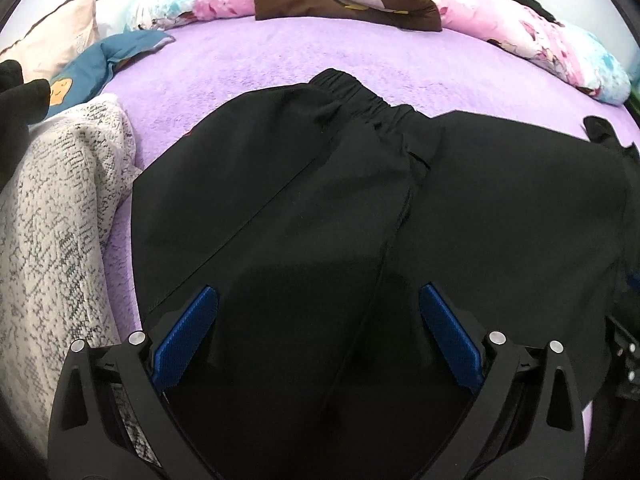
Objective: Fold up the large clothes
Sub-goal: 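Lower both tools toward the jacket hem and sleeve cuffs, then grasp the jacket hem with the left tool and lift it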
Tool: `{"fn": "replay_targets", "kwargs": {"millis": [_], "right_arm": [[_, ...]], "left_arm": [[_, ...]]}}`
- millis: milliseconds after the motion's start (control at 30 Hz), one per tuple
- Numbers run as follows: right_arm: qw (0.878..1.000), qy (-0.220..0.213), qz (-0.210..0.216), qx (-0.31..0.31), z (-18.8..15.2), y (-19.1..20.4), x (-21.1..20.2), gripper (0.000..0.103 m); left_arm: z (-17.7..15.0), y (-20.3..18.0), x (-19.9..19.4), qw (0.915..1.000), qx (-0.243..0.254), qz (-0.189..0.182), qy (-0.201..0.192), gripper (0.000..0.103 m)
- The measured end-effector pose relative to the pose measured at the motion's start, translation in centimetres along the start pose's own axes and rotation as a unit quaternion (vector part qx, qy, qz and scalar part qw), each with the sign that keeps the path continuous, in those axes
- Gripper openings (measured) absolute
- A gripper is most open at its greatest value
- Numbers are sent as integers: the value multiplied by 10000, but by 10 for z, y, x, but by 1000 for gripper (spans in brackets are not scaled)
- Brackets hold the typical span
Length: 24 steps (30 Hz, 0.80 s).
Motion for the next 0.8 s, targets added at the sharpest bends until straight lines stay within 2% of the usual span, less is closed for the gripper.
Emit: {"fn": "replay_targets", "kwargs": {"millis": [33,67,167,300,400,567,700,800], "right_arm": [[10000,5,18,12,0,-1,0,98],[10000,13,40,28,0,-1,-1,98],[9999,49,77,41,0,-2,-2,98],[9999,102,56,126,-1,-3,-4,98],[9999,101,5,136,-2,-3,-5,98],[9998,138,24,139,-2,-5,-6,98],[9995,165,158,223,-3,-9,-9,98],[9981,232,413,393,-6,-15,-17,98]], "left_arm": [[1,2,-3,10000,-33,37,-60,76],[2,4,-6,9999,-57,57,-81,57],[5,8,-6,10000,-64,58,23,47],[7,13,-9,9996,-222,184,-4,12],[6,12,-16,9995,-237,185,-38,3],[14,11,-45,9989,-324,19,-351,1],[23,11,-85,9953,-534,-306,-750,1],[31,-4,-125,9917,-434,-492,-1109,1]]}}
Point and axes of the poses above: each gripper's, at about its wrist camera, not at the fingertips, and x roughly the way its jaws point, y to its left, z to its top, the point moved 5 cm from there along x, roughly the way its jaws point, and after that the axes turned 6 degrees about y, right-handed, at the moved point
